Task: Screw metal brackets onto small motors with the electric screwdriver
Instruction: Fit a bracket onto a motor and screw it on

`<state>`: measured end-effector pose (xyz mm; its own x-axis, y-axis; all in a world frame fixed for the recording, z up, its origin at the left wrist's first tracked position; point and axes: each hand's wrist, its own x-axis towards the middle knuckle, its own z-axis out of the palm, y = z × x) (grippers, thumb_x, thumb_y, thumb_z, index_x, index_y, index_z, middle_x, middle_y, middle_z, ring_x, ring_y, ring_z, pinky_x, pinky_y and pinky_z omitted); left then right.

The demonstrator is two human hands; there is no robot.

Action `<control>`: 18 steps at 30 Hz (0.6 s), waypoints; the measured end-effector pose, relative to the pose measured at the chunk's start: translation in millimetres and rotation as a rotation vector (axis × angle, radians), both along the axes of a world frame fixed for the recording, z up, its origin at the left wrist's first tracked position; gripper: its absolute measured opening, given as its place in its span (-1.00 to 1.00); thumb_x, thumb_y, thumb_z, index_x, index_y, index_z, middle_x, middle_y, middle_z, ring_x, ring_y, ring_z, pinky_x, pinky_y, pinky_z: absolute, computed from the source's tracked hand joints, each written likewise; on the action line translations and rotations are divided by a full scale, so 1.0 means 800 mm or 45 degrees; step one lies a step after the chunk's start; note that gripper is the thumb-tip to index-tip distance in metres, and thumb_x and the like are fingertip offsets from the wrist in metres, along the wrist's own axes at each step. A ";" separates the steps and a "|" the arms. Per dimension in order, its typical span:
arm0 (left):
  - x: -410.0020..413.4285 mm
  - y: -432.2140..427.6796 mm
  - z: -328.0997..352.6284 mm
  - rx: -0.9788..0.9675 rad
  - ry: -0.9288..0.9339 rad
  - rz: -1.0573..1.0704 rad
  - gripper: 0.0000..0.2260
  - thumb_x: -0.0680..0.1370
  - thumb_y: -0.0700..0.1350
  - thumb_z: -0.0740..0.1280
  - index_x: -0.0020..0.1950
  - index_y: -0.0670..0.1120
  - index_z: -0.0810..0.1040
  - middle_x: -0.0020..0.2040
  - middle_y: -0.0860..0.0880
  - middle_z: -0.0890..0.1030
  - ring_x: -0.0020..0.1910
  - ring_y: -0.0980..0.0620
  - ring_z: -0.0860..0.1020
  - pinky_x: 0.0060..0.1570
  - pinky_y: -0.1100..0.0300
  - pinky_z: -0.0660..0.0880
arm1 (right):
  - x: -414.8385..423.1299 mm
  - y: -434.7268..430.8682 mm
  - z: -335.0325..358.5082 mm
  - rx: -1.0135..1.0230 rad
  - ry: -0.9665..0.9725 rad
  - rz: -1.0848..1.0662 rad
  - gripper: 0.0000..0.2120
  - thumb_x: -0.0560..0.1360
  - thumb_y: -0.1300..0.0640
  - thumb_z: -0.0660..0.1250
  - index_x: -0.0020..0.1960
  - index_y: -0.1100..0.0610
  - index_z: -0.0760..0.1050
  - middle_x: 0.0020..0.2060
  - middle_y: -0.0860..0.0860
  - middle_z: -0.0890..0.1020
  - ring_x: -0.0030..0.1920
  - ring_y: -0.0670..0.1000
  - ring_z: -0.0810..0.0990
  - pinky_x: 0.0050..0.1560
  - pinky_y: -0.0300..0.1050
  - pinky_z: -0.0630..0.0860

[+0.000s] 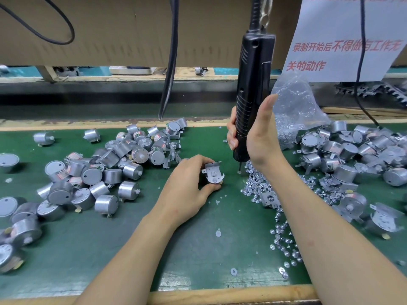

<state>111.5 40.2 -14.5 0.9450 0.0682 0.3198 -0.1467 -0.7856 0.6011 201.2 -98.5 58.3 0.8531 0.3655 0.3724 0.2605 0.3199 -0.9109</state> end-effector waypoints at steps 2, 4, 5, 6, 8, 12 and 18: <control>0.000 0.000 0.001 0.034 -0.019 -0.009 -0.67 0.47 0.01 0.50 0.14 0.11 0.45 -0.03 0.32 0.46 0.02 0.21 0.41 -0.04 0.35 0.33 | -0.002 0.000 0.005 0.040 -0.031 0.011 -0.22 0.17 -0.72 0.07 -0.32 0.02 0.46 -0.48 0.05 0.45 -0.55 0.05 0.39 -0.43 -0.11 0.40; 0.000 0.000 0.001 0.048 -0.035 -0.016 -0.67 0.46 0.00 0.50 0.13 0.10 0.45 -0.05 0.32 0.44 0.01 0.20 0.41 -0.04 0.33 0.33 | -0.005 0.000 0.008 0.068 -0.059 0.018 -0.23 0.19 -0.70 0.06 -0.31 0.03 0.45 -0.48 0.06 0.45 -0.55 0.06 0.39 -0.42 -0.08 0.41; 0.000 0.001 0.001 0.049 -0.041 -0.019 -0.68 0.46 0.00 0.51 0.12 0.09 0.45 -0.06 0.31 0.45 0.01 0.19 0.41 -0.04 0.32 0.33 | -0.007 0.000 0.009 0.081 -0.065 0.020 -0.22 0.19 -0.70 0.06 -0.30 0.04 0.45 -0.48 0.06 0.45 -0.55 0.06 0.39 -0.42 -0.08 0.41; 0.000 0.001 0.001 0.048 -0.046 -0.022 -0.68 0.46 0.00 0.51 0.12 0.09 0.45 -0.05 0.30 0.46 0.01 0.18 0.41 -0.04 0.32 0.34 | -0.009 0.001 0.010 0.097 -0.066 0.024 -0.21 0.19 -0.71 0.07 -0.30 0.04 0.45 -0.48 0.06 0.45 -0.55 0.06 0.39 -0.42 -0.08 0.40; 0.001 0.002 0.001 0.042 -0.048 -0.025 -0.68 0.46 0.00 0.51 0.12 0.07 0.46 -0.04 0.27 0.48 0.02 0.18 0.42 -0.02 0.31 0.34 | -0.012 0.003 0.014 0.125 -0.069 0.028 -0.21 0.17 -0.72 0.07 -0.31 0.04 0.45 -0.48 0.05 0.45 -0.56 0.06 0.39 -0.42 -0.09 0.40; 0.001 0.002 0.002 0.041 -0.054 -0.019 -0.67 0.45 0.02 0.52 0.12 0.03 0.48 -0.05 0.28 0.47 0.02 0.15 0.43 -0.01 0.27 0.36 | -0.016 0.007 0.020 0.173 -0.098 0.016 -0.24 0.17 -0.72 0.06 -0.33 -0.02 0.46 -0.49 0.03 0.45 -0.56 0.07 0.39 -0.42 -0.11 0.38; 0.002 0.002 0.004 0.057 -0.059 -0.003 -0.67 0.45 0.04 0.52 0.11 0.02 0.48 -0.08 0.31 0.44 0.02 0.15 0.43 -0.01 0.23 0.38 | -0.023 0.022 0.022 0.227 -0.099 0.026 -0.25 0.19 -0.71 0.08 -0.34 -0.01 0.46 -0.50 0.03 0.45 -0.57 0.06 0.38 -0.43 -0.14 0.37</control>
